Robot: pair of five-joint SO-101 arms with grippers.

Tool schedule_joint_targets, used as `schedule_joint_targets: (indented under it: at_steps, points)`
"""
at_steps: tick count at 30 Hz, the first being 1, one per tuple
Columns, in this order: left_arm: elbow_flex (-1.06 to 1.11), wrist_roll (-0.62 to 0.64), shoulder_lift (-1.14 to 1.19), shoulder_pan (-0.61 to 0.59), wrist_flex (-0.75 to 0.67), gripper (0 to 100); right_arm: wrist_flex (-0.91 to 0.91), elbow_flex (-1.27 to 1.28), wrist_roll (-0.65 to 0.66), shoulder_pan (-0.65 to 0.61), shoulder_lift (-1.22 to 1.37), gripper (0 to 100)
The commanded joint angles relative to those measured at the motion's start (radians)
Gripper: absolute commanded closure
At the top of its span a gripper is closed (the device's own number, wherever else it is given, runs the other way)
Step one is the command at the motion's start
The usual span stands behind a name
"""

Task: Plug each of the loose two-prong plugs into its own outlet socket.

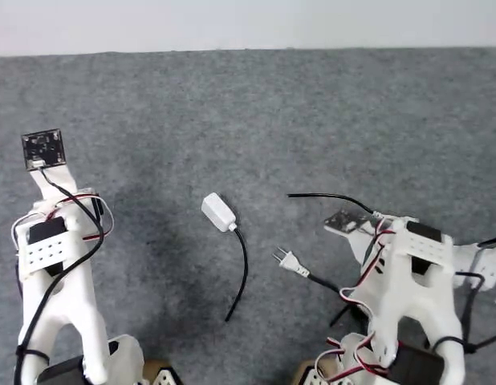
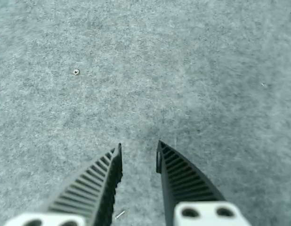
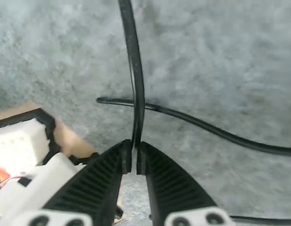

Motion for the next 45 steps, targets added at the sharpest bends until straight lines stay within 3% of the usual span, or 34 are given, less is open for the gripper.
schedule_joint_targets:
  at_steps: [1,11,15,18,23,29,45]
  points:
    - [-0.019,-0.012,-0.021,0.006,-0.031,88,0.013,-0.120,-0.058,0.015,-0.025,99.0]
    - [-0.019,-0.012,-0.021,0.005,-0.031,88,0.125,-0.368,-0.147,-0.048,-0.019,98.4]
    - [-0.019,-0.012,-0.021,0.003,-0.031,88,0.236,-0.316,-0.143,-0.090,-0.015,85.1]
    - [-0.019,-0.012,-0.021,0.003,-0.031,88,0.252,-0.224,-0.063,-0.084,-0.010,77.6]
    - [-0.019,-0.012,-0.021,0.005,-0.031,88,0.122,-0.014,0.101,-0.039,-0.008,82.6]
    - [-0.019,-0.012,-0.021,0.005,-0.031,88,-0.101,0.091,0.115,0.039,-0.008,83.4]
    - [-0.019,-0.012,-0.021,0.006,-0.031,88,-0.125,0.040,0.166,0.050,0.151,83.8]
